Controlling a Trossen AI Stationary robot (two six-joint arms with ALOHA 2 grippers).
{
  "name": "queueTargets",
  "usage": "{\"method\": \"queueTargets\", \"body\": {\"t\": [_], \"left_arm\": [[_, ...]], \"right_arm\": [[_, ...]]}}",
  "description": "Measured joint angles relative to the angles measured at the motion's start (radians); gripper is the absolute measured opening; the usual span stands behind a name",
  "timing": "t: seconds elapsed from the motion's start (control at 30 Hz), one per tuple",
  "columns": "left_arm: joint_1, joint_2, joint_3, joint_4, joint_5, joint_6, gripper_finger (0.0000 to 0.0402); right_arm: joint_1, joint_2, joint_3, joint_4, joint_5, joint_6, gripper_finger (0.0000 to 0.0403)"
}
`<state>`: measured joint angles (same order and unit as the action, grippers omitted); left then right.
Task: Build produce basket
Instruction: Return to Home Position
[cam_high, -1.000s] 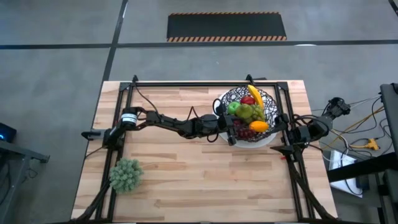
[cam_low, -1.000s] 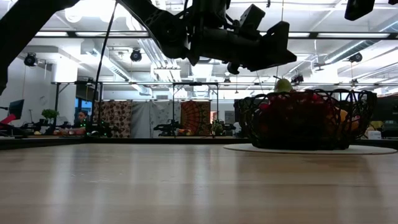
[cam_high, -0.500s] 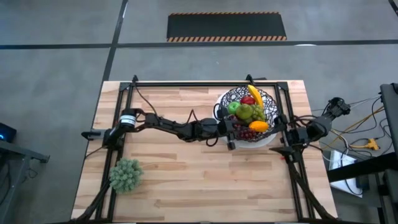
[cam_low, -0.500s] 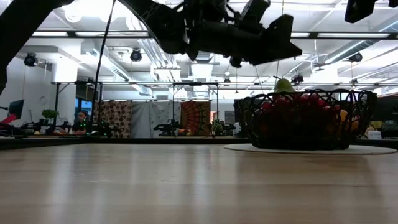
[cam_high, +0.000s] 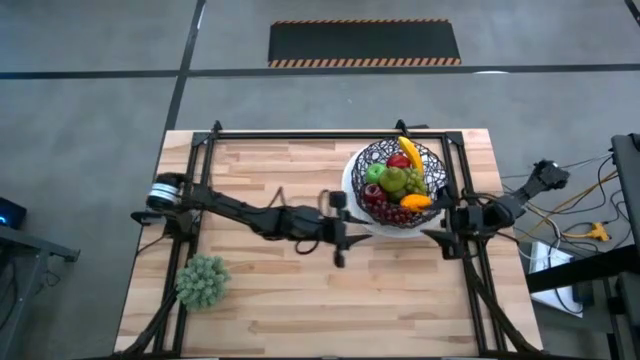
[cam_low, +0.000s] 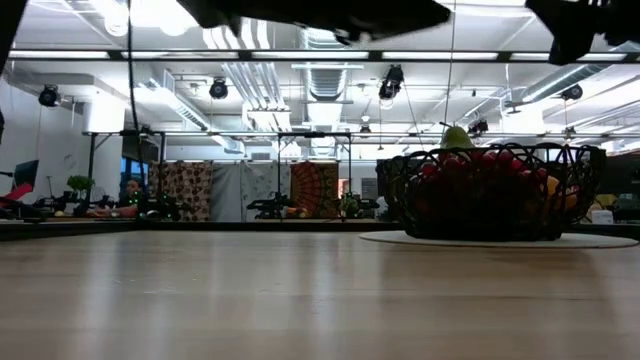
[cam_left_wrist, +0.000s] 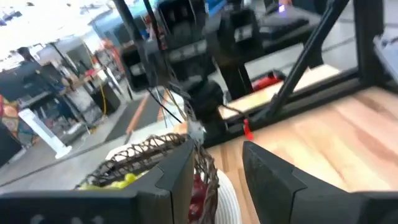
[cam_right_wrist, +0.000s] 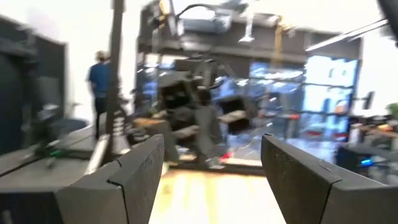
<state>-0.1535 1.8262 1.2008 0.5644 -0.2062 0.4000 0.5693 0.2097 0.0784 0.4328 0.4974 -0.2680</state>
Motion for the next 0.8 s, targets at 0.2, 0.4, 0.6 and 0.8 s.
{"method": "queueTargets", "body": {"t": [0.2,0.4,0.6,0.8], "left_arm": [[-0.007,-0.188,-0.245,0.134,-0.015,-0.042,0.0121],[-0.005,-0.329,-0.463,0.318,-0.064,-0.054,0.0121],[-0.005,-0.464,-0.613,0.362,-0.089,-0.054,0.0121],[-0.004,-0.662,-0.778,0.361,-0.120,-0.053,0.0121]], "right_arm": [[-0.163,0.048,-0.045,0.128,-0.041,0.001,0.0253],[-0.358,0.225,-0.029,0.268,-0.347,0.119,0.0253],[-0.455,0.358,0.054,0.262,-0.348,0.032,0.0253],[-0.457,0.364,0.104,0.197,-0.340,-0.018,0.0253]]}}
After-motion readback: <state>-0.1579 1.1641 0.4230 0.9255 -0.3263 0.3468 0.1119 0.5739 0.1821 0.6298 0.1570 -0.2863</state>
